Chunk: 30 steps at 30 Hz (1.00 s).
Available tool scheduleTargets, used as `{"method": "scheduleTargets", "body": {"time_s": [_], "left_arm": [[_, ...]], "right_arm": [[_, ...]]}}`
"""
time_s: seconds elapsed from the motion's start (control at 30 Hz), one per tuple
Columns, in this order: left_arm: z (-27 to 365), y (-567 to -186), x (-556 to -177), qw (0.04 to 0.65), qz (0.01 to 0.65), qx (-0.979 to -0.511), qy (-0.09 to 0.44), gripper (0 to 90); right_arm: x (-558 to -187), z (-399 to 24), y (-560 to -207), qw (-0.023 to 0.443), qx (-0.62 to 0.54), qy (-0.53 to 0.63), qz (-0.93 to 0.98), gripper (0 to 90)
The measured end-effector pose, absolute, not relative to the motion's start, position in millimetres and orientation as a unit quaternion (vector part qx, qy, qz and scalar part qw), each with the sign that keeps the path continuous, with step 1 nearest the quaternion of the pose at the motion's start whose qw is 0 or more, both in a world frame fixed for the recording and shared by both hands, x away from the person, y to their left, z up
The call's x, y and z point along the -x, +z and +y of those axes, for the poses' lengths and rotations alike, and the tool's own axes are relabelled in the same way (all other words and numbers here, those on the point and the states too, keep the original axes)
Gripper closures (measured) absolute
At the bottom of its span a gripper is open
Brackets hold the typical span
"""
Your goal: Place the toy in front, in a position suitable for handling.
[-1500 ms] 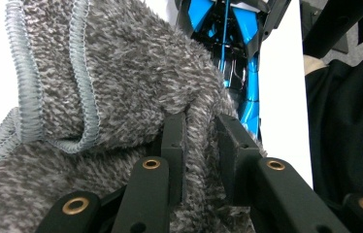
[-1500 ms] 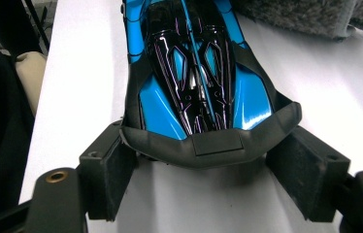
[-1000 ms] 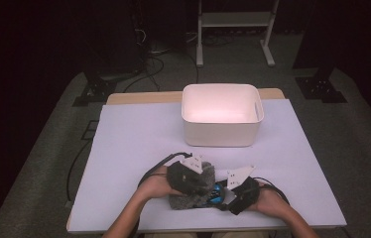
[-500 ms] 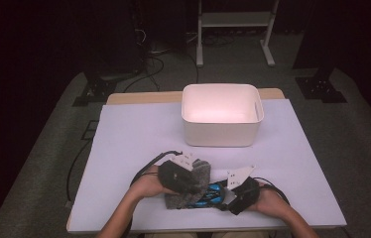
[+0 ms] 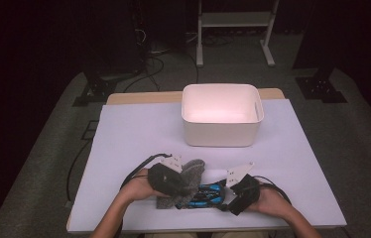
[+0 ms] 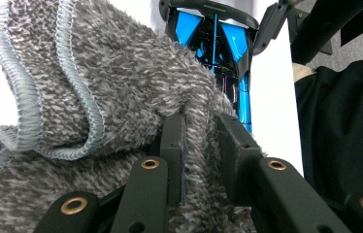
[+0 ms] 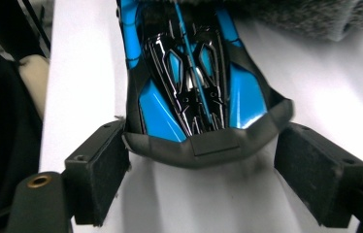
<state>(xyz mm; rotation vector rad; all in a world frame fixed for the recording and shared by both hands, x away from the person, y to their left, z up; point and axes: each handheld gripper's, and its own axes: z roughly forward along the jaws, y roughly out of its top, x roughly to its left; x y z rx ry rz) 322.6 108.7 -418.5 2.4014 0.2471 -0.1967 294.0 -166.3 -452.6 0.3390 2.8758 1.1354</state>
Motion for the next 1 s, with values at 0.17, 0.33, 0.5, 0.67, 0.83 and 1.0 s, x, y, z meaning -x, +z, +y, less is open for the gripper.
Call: {"method": "scheduleTargets", "body": {"time_s": [0.17,0.33,0.5,0.67,0.83,1.0], "left_arm": [[107.6,-418.4,-323.1,0.350,0.094,-0.929,-0.076,74.1],[104.9,-417.4,-322.5,0.345,0.092,-0.931,-0.073,74.0],[104.7,-416.6,-322.8,0.341,0.087,-0.933,-0.071,74.0],[104.3,-416.1,-323.2,0.338,0.086,-0.935,-0.072,74.0],[104.2,-414.9,-323.6,0.335,0.088,-0.935,-0.073,73.9],[105.7,-411.8,-325.1,0.337,0.091,-0.935,-0.067,73.4]], "right_arm": [[-297.4,-173.3,-446.9,0.001,-0.119,0.377,0.918,18.9],[-304.6,-172.3,-438.1,-0.018,-0.122,0.389,0.913,19.0],[-313.6,-163.2,-431.2,-0.025,-0.118,0.382,0.916,23.1],[-324.1,-159.4,-433.0,-0.047,-0.127,0.378,0.916,25.2],[-330.4,-155.7,-440.4,-0.075,-0.141,0.364,0.918,29.1],[-334.8,-155.5,-445.6,-0.117,-0.162,0.368,0.908,32.1]]}}
